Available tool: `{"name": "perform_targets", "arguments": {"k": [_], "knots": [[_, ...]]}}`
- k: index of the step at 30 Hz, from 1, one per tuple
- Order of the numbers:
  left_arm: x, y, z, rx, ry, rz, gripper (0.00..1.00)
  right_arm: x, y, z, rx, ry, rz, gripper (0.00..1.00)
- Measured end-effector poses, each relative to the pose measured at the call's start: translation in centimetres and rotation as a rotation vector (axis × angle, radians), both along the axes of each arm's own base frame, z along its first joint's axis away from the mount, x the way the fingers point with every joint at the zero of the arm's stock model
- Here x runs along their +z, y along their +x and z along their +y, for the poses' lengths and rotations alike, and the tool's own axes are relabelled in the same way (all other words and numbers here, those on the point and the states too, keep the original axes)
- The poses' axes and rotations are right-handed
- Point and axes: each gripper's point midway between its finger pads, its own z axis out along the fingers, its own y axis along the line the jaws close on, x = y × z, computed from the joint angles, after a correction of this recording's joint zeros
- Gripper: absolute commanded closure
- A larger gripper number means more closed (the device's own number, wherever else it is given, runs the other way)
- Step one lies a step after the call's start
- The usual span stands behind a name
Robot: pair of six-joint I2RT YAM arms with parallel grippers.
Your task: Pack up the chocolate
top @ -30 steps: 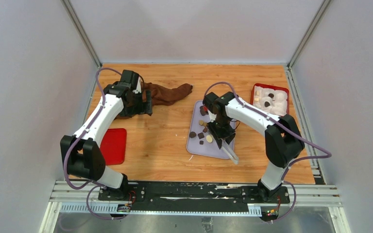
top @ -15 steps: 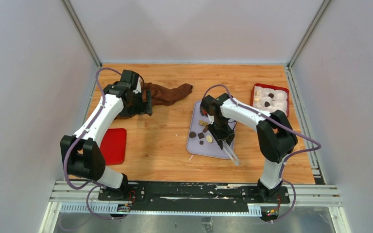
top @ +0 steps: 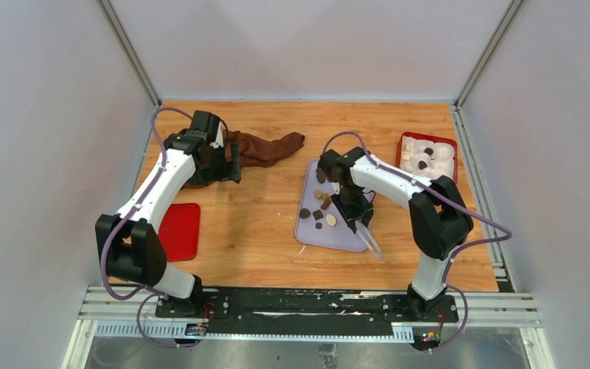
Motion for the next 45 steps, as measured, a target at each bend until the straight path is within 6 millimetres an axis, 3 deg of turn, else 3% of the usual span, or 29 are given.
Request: {"name": "perform_targets", "arguments": {"k": [13, 18, 24, 32, 45], "knots": [[0.0, 0.0, 0.0, -0.004, 0.002, 0.000, 0.00, 4.7, 0.8, -1.7, -0.072, 0.045, -0.136, 1.00], [0.2, 0.1, -0.1, -0.015, -0.004, -0.002, 0.00, 7.1, 2.8, -5.4, -0.250, 0.069, -0.206, 1.00], [1.5, 1.6, -0.5, -0.031, -0.008, -0.037, 0.00, 8.4, 4.3, -11.7, -0.505, 0.058, -0.265, 1.00], [0.6, 3.0, -0.8, -0.035, -0.006, -0.007, 0.00, 7.5, 4.9, -17.0, -0.691, 0.008, -0.251, 1.00], [-1.0, 5.1, -1.6, -0.045, -0.018, 0.039, 0.00, 4.1, 7.1, -19.5, -0.745, -0.039, -0.174, 1.00]]}}
